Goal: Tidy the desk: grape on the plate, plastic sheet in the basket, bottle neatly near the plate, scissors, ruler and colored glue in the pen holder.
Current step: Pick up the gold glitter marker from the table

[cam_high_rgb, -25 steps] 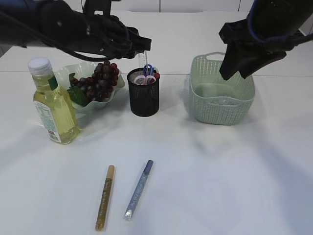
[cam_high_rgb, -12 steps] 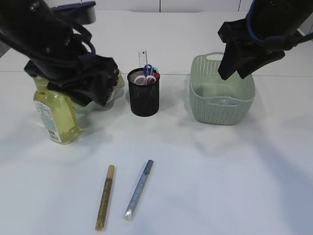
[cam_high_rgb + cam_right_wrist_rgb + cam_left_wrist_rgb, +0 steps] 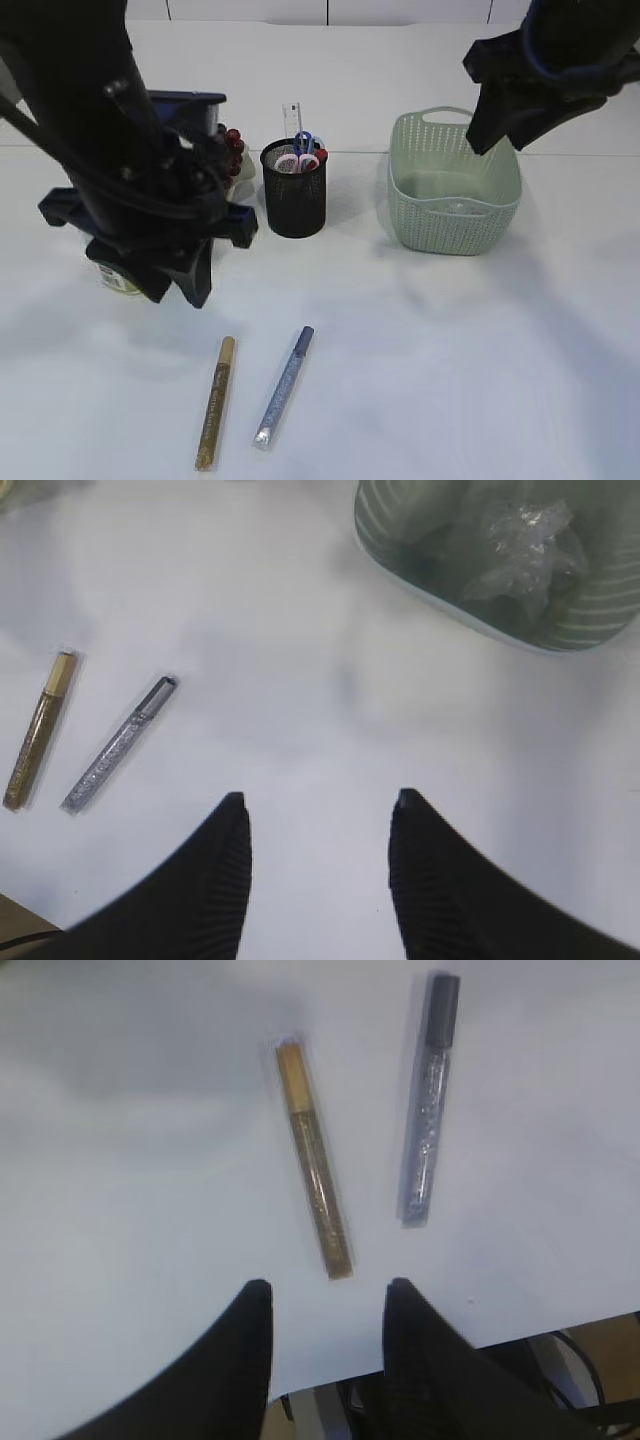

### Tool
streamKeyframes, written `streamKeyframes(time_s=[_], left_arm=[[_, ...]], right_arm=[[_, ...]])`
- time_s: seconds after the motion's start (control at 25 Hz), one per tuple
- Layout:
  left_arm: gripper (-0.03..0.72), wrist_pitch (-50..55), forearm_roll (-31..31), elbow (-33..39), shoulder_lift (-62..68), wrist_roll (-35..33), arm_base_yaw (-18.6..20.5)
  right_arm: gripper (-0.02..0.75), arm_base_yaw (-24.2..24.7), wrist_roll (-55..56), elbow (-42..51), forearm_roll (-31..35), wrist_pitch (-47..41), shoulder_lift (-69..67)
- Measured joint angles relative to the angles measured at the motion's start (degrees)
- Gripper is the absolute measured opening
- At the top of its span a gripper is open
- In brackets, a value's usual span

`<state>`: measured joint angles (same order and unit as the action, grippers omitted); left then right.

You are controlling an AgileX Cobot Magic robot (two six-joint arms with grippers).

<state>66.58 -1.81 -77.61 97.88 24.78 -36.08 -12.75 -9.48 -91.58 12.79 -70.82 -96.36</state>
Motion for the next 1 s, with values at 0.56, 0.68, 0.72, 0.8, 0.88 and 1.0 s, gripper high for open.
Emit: streamKeyframes(time_s=[0.56, 0.68, 0.72, 0.8, 0.88, 1.0], left_arm=[[0.279, -14.0, 1.8, 11.5, 6.8, 12.7, -1.7], [0.279, -15.5, 1.8, 11.5, 8.3, 14.1, -1.7], [0.279, -15.8, 1.5, 11.5, 8.6, 14.5, -1.7], [0.279, -16.7, 1.4, 11.5, 9.6, 15.2, -1.7], [0.279, -17.8, 1.1, 11.5, 10.3, 15.6, -1.7], [0.279, -19.9, 1.1, 11.5, 11.1, 16.5, -1.7]], right_arm=[[0.364, 0.0, 0.1, 0.3, 0.6, -0.1, 2.4], [0.364, 0.0, 0.1, 0.3, 0.7, -0.2, 2.4], [0.364, 0.0, 0.1, 0.3, 0.9, -0.2, 2.4], [0.364, 0.0, 0.1, 0.3, 1.0, -0.2, 2.4], [0.364, 0.0, 0.1, 0.3, 1.1, -0.2, 2.4], [0.364, 0.0, 0.2, 0.3, 1.2, -0.2, 2.4]])
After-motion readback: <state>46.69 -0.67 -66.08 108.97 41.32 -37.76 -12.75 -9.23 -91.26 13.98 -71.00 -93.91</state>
